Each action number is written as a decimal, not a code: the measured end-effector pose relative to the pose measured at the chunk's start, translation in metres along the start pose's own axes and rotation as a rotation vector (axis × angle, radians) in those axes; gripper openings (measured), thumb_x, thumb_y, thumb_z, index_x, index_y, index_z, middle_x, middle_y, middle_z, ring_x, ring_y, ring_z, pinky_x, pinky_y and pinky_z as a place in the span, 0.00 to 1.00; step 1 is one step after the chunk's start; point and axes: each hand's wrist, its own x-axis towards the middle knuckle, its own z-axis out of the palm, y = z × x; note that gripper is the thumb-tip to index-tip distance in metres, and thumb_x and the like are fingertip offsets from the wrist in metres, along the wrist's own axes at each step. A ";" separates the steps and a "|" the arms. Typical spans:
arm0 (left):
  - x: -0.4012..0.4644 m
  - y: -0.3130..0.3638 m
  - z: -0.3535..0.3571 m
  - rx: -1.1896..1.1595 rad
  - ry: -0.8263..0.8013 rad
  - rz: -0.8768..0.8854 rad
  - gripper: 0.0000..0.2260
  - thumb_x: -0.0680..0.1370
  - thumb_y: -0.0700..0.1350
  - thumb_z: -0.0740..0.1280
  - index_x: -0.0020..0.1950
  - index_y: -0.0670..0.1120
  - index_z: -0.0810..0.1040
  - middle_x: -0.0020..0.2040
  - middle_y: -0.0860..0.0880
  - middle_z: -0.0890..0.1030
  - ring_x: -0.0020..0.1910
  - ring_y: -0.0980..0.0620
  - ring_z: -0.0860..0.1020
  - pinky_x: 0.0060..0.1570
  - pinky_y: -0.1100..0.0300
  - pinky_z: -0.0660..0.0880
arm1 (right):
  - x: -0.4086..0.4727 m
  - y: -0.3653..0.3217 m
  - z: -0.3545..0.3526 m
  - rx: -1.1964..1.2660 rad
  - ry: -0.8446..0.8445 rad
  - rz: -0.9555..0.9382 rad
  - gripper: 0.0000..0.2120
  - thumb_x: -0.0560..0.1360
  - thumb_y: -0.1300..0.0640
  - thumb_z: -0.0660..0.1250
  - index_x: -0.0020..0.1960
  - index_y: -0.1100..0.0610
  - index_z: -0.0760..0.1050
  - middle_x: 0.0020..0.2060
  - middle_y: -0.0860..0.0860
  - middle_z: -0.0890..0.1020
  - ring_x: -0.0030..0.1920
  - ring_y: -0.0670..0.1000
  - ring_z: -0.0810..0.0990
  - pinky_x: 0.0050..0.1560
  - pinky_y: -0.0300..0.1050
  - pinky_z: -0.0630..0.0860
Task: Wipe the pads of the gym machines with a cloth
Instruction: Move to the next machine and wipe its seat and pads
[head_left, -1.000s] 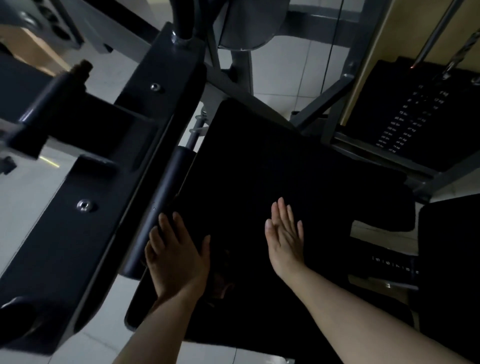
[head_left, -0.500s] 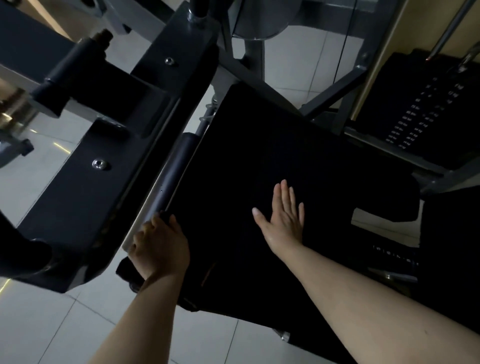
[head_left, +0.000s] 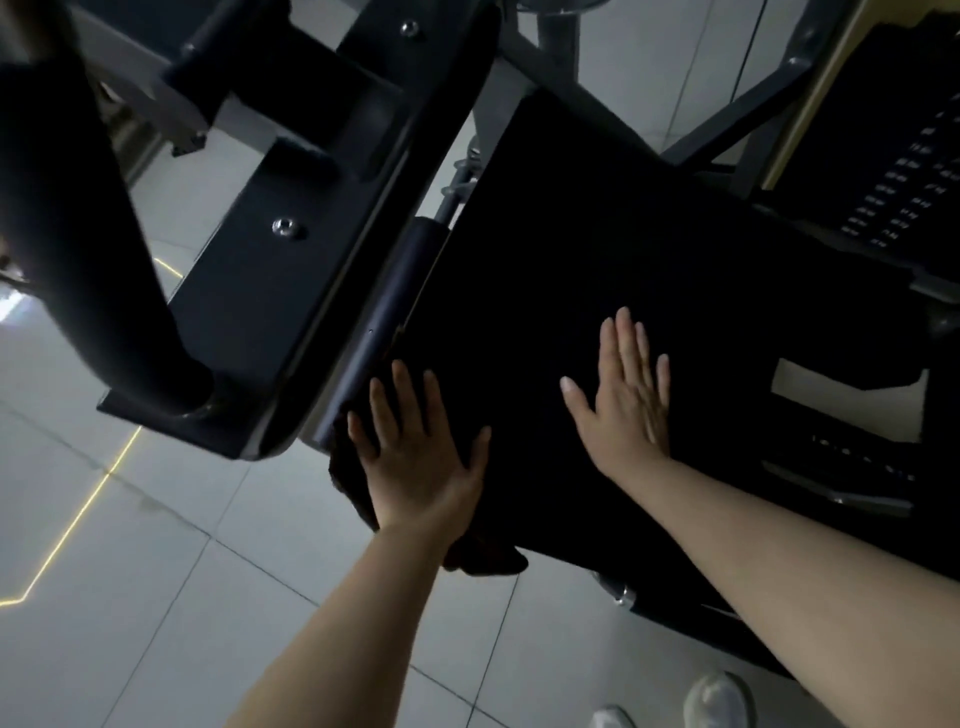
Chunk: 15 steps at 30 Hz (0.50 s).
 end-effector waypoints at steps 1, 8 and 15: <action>0.007 -0.004 -0.004 -0.037 0.005 -0.065 0.34 0.78 0.65 0.44 0.78 0.46 0.44 0.79 0.44 0.47 0.76 0.40 0.46 0.72 0.42 0.45 | -0.011 -0.001 0.005 -0.032 -0.005 -0.040 0.35 0.78 0.38 0.44 0.77 0.55 0.37 0.76 0.49 0.37 0.75 0.47 0.35 0.73 0.50 0.34; 0.002 0.002 0.008 -0.302 0.206 -0.434 0.23 0.79 0.49 0.57 0.74 0.44 0.64 0.76 0.42 0.59 0.75 0.36 0.53 0.70 0.40 0.55 | -0.025 -0.002 0.024 -0.127 -0.008 -0.040 0.33 0.74 0.37 0.31 0.75 0.54 0.34 0.75 0.47 0.37 0.74 0.46 0.34 0.75 0.51 0.36; -0.018 0.031 0.011 -0.414 0.101 -0.590 0.32 0.77 0.57 0.58 0.76 0.42 0.59 0.78 0.40 0.49 0.74 0.33 0.45 0.71 0.35 0.44 | -0.027 -0.005 0.022 -0.152 -0.025 -0.043 0.33 0.76 0.38 0.31 0.74 0.55 0.34 0.75 0.48 0.36 0.75 0.47 0.35 0.75 0.52 0.37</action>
